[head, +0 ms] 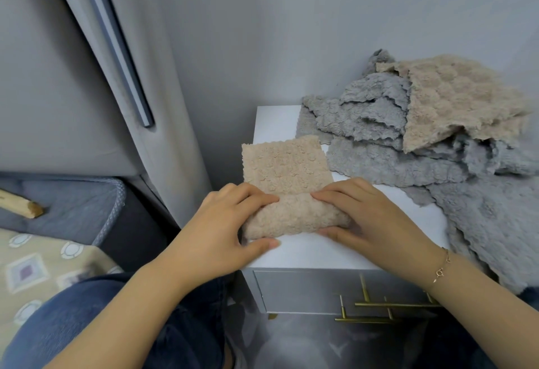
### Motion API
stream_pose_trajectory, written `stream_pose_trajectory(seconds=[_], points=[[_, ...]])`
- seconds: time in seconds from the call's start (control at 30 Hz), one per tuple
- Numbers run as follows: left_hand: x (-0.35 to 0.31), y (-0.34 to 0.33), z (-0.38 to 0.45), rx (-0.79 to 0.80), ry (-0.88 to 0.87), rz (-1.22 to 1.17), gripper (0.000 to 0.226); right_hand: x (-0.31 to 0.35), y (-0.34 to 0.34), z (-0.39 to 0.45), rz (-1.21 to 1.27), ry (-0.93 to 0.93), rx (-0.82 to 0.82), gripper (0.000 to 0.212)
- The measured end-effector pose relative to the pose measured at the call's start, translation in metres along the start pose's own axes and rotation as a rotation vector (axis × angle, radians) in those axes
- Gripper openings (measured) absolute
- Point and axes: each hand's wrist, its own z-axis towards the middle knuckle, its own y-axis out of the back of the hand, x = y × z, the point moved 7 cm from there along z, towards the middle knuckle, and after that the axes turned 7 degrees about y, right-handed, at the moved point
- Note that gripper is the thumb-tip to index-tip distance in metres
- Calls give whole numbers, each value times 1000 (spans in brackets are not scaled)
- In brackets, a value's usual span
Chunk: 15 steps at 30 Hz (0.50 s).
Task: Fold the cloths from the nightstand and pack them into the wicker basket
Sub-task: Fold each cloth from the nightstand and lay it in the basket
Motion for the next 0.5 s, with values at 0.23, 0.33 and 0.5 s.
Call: stream_pose_trajectory(seconds=[0.23, 0.33, 0.5], points=[[-16, 5, -6, -101, -71, 103, 45, 7, 8, -3, 61, 62, -24, 44], [-18, 7, -7, -112, -50, 100, 36, 4, 8, -3, 227, -24, -30, 41], [1, 13, -8, -83, 187, -228, 30, -12, 15, 0, 437, -278, -95, 38]])
